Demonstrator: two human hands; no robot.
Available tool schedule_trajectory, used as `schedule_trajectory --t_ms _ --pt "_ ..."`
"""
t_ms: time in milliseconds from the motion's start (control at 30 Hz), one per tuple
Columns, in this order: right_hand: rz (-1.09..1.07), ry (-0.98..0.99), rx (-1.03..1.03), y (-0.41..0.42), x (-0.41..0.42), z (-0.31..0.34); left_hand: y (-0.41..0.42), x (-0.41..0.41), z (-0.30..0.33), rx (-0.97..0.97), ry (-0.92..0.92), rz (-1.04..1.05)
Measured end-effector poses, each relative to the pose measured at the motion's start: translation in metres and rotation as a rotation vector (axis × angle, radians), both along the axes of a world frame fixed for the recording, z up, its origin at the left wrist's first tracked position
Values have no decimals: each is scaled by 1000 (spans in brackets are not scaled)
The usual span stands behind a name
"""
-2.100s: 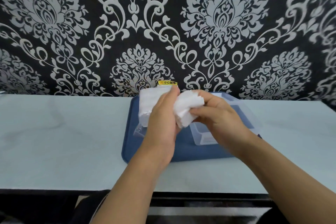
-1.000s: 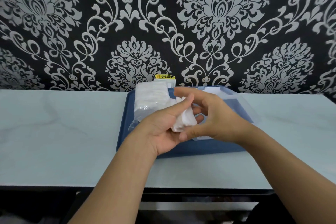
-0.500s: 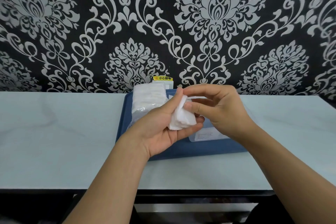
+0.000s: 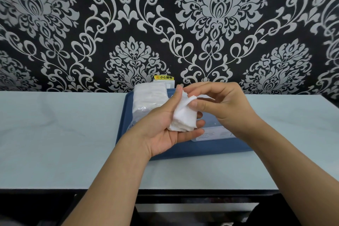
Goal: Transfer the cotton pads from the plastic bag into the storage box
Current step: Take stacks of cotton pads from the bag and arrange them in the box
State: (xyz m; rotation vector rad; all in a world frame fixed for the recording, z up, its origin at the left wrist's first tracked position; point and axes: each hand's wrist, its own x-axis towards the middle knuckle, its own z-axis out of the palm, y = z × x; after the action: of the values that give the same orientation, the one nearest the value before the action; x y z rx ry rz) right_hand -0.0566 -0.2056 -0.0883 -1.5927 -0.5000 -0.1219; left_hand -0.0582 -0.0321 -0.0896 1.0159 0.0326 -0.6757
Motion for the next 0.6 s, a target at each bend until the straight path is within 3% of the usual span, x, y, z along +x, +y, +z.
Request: schedule_trajectory --t_ms 200,600 --pt "95 130 139 -15 2 10 1 2 -1 -17 20 -59" --pt "95 189 -70 -8 4 15 0 -3 2 62 -67 -148"
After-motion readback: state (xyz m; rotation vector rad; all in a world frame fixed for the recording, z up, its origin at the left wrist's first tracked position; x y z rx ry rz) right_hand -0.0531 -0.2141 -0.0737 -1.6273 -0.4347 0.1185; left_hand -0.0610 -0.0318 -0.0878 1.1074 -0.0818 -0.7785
